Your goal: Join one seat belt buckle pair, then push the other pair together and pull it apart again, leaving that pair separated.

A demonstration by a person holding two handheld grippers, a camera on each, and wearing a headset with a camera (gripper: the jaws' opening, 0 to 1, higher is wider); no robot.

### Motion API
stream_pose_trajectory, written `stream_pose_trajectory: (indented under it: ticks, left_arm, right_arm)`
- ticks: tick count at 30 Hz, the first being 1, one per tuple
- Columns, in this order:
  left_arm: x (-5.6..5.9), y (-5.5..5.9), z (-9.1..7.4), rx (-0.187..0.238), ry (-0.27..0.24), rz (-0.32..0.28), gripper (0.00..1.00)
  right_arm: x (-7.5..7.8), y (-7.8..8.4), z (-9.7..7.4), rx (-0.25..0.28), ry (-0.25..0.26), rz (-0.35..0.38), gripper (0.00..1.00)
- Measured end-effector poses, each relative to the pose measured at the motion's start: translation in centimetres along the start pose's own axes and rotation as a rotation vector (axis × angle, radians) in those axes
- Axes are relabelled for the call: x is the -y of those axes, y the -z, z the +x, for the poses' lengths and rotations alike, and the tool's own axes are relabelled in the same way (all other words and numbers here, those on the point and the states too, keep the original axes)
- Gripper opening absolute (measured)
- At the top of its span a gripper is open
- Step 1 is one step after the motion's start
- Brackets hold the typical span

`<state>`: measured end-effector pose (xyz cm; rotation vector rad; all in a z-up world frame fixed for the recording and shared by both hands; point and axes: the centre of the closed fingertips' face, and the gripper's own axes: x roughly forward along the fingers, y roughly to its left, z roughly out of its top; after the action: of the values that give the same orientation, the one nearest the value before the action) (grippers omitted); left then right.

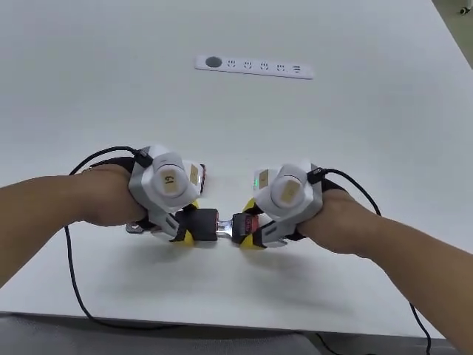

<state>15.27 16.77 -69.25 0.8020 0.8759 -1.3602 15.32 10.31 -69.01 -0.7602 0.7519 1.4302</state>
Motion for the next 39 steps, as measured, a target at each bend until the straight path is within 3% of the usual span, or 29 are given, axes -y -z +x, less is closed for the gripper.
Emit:
stream_pose_trajectory:
  ticks: [5, 18, 23, 28, 30, 39]
  left_arm:
    - [0.3, -0.3, -0.2, -0.011, -0.004, -0.003, 0.34]
    - [0.4, -0.4, -0.4, 0.005, -0.013, -0.012, 0.33]
    - [0.3, -0.4, -0.3, 0.005, -0.009, -0.001, 0.33]
    - [0.4, -0.4, -0.4, -0.002, -0.009, 0.0, 0.33]
    - [0.5, -0.5, -0.5, 0.005, -0.008, 0.004, 0.33]
    - [0.7, -0.6, -0.7, 0.012, -0.014, -0.008, 0.33]
  right_arm:
    - [0.2, -0.3, 0.2, 0.005, 0.01, -0.011, 0.31]
    - [0.4, -0.6, 1.0, 0.002, 0.039, -0.005, 0.3]
    - [0.0, -1.6, 1.5, 0.02, 0.045, 0.006, 0.3]
    - [0.2, -2.0, 1.4, 0.032, 0.047, 0.009, 0.3]
    - [0.1, -2.1, 0.6, 0.021, 0.05, 0.002, 0.3]
    - [-0.1, -2.1, 0.4, -0.002, 0.054, -0.004, 0.31]
